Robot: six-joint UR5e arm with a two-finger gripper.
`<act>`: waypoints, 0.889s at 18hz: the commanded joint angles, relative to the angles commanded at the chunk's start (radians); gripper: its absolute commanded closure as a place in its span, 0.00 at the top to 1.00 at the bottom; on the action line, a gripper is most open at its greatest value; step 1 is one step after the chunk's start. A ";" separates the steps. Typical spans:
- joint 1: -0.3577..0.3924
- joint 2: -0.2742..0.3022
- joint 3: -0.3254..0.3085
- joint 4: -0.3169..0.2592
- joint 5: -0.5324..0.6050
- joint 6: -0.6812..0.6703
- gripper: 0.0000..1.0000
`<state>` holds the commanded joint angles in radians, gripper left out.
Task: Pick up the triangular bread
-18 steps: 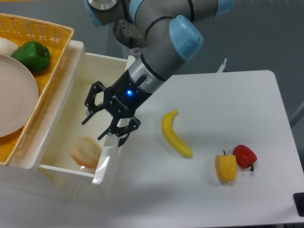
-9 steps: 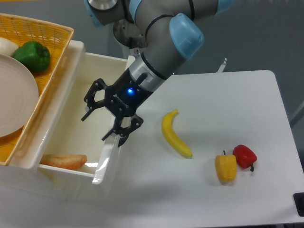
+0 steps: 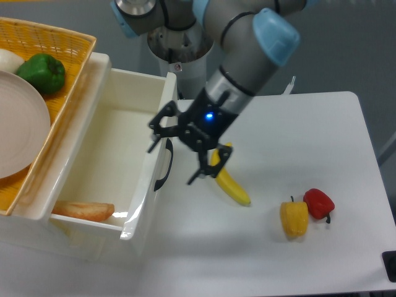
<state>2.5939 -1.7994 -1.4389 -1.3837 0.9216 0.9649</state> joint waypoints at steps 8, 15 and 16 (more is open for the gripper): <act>0.018 -0.005 -0.020 -0.005 0.236 0.018 1.00; 0.064 -0.011 -0.021 -0.002 0.459 0.069 1.00; 0.064 -0.012 -0.021 0.000 0.502 0.092 1.00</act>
<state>2.6584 -1.8116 -1.4603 -1.3837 1.4231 1.0567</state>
